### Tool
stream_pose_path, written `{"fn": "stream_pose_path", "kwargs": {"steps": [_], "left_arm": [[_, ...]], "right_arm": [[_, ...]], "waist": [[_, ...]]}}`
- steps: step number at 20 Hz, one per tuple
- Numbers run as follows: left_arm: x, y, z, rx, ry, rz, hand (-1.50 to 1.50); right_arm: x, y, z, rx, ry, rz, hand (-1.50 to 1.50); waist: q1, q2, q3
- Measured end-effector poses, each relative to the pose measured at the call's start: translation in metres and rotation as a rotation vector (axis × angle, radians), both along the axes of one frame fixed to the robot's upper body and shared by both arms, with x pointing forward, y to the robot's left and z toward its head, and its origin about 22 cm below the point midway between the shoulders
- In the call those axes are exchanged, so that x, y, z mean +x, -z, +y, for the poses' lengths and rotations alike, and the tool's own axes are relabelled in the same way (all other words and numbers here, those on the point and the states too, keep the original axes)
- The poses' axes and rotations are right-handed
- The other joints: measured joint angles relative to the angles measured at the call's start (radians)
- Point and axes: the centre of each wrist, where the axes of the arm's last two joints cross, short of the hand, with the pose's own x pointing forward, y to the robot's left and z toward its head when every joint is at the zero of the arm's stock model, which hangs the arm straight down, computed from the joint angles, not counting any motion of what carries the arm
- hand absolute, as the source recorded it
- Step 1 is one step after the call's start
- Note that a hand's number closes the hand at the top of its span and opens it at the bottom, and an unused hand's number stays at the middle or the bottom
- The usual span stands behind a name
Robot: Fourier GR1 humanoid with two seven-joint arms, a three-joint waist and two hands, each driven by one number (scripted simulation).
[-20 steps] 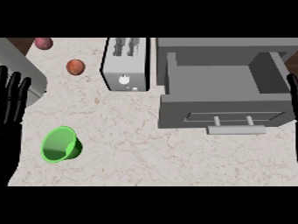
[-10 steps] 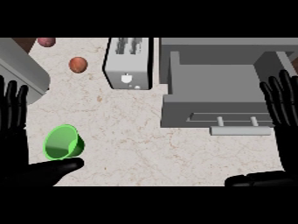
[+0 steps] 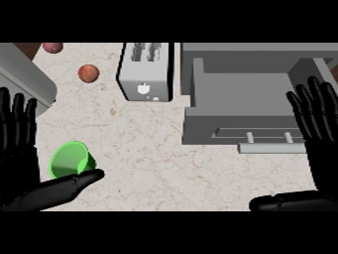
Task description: Pick up the cup, place it into the drawer and close the drawer
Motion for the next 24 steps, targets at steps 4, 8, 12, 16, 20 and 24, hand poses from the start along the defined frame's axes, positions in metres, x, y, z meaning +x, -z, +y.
{"fn": "stream_pose_path", "kwargs": {"steps": [4,8,12,16,20,24], "left_arm": [[-0.004,0.001,-0.002,-0.005,-0.008,0.008,-1.50],[0.005,0.009,0.002,-0.012,-0.026,0.017,-1.50],[0.003,0.019,0.000,-0.017,-0.036,0.040,-1.50],[0.002,0.032,0.011,-0.023,-0.056,0.061,-1.50],[-0.008,0.037,0.016,-0.028,-0.073,0.099,-1.50],[-0.014,0.054,0.022,-0.032,-0.093,0.141,-1.50]], "right_arm": [[0.006,-0.001,0.004,0.000,0.003,0.001,-1.50],[0.005,-0.003,0.001,-0.003,-0.002,0.001,-1.50],[0.007,0.001,-0.008,-0.003,0.001,-0.003,-1.50],[0.010,-0.003,-0.001,-0.005,0.006,-0.016,-1.50],[0.014,-0.004,0.004,-0.004,0.010,-0.014,-1.50],[0.008,-0.002,-0.003,-0.003,0.015,-0.013,-1.50]], "waist": [[0.001,0.000,0.000],[0.000,0.000,0.000],[0.000,0.000,0.000],[0.001,0.000,0.000],[0.002,0.000,0.000],[0.001,0.000,0.000]]}}
